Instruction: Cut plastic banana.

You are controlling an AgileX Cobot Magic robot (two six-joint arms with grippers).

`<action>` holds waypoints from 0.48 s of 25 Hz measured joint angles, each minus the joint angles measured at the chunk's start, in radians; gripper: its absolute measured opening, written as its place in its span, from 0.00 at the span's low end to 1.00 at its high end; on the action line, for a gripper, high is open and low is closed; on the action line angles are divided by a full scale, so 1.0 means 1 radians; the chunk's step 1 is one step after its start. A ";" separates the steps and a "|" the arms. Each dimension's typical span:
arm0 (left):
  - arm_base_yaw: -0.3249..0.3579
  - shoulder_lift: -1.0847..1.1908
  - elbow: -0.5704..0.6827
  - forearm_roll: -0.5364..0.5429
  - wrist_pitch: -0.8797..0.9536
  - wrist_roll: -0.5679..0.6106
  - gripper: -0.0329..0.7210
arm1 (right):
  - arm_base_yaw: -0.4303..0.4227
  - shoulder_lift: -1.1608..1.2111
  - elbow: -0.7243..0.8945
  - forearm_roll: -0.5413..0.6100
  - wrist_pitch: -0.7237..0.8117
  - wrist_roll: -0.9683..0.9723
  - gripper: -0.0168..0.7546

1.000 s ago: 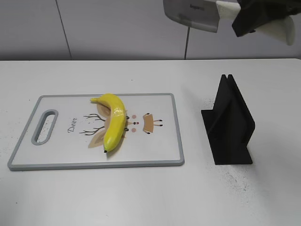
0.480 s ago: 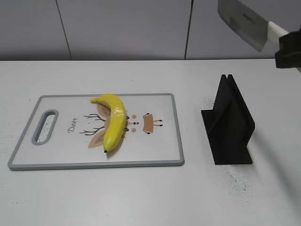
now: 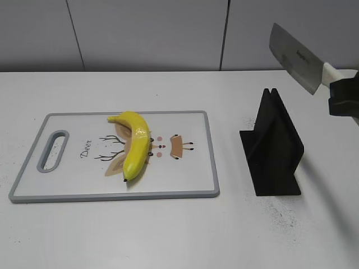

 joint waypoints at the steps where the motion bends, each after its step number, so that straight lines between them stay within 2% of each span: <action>1: -0.017 -0.001 0.000 -0.002 -0.001 0.000 0.75 | 0.000 0.000 0.007 -0.001 -0.005 0.008 0.23; 4: -0.057 -0.002 0.000 -0.001 -0.004 0.000 0.74 | 0.000 0.003 0.019 -0.003 -0.027 0.018 0.23; 12: -0.061 -0.002 0.002 -0.029 -0.006 0.000 0.73 | 0.000 0.085 0.020 -0.003 -0.049 0.030 0.23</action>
